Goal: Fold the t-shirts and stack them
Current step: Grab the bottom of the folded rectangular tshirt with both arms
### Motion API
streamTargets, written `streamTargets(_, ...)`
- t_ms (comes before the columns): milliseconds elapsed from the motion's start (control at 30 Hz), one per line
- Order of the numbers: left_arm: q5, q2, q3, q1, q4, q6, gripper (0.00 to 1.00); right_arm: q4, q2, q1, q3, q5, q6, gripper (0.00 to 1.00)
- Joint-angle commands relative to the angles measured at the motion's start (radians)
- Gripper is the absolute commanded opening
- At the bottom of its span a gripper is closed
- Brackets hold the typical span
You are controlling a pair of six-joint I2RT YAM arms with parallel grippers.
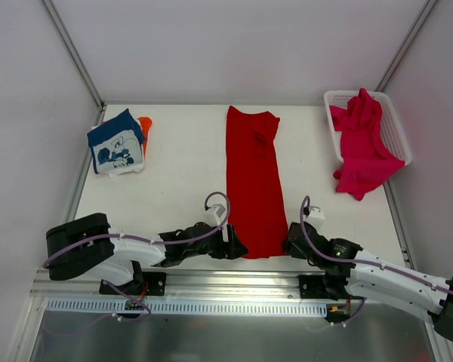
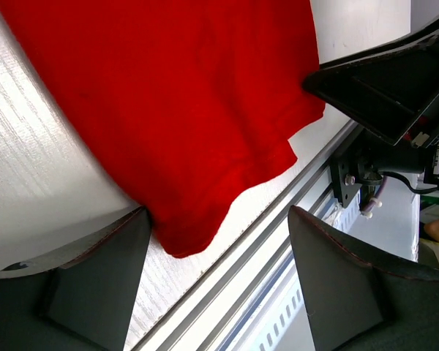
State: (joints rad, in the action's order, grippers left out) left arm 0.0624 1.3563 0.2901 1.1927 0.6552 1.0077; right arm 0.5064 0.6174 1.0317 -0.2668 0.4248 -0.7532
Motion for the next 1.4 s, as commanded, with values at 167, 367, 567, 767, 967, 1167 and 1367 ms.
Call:
streamTargets(167,0.069,-0.031,0.006,0.013,-0.043,-0.001,0.75,-0.008,0.035,0.019,-0.009,0.015,-0.037,0.27)
streamTargets(367,0.103,-0.057,0.001,0.013,-0.078,-0.009,0.61,-0.006,0.061,0.025,-0.015,0.015,-0.043,0.01)
streamTargets(567,0.109,-0.049,0.014,0.013,-0.092,-0.021,0.26,-0.020,0.090,0.042,-0.020,0.022,-0.054,0.01)
streamTargets(767,0.105,-0.029,0.023,0.013,-0.092,-0.029,0.18,-0.040,0.120,0.054,-0.023,0.025,-0.055,0.00)
streamTargets(967,0.103,-0.017,0.024,0.013,-0.088,-0.027,0.00,-0.057,0.153,0.064,-0.032,0.023,-0.058,0.00)
streamTargets(1167,0.149,-0.097,0.064,0.013,-0.224,-0.066,0.00,-0.026,0.166,0.082,-0.081,0.040,-0.043,0.00)
streamTargets(1367,0.201,-0.255,0.104,0.013,-0.393,-0.116,0.00,0.037,0.163,0.103,-0.173,0.077,-0.018,0.01)
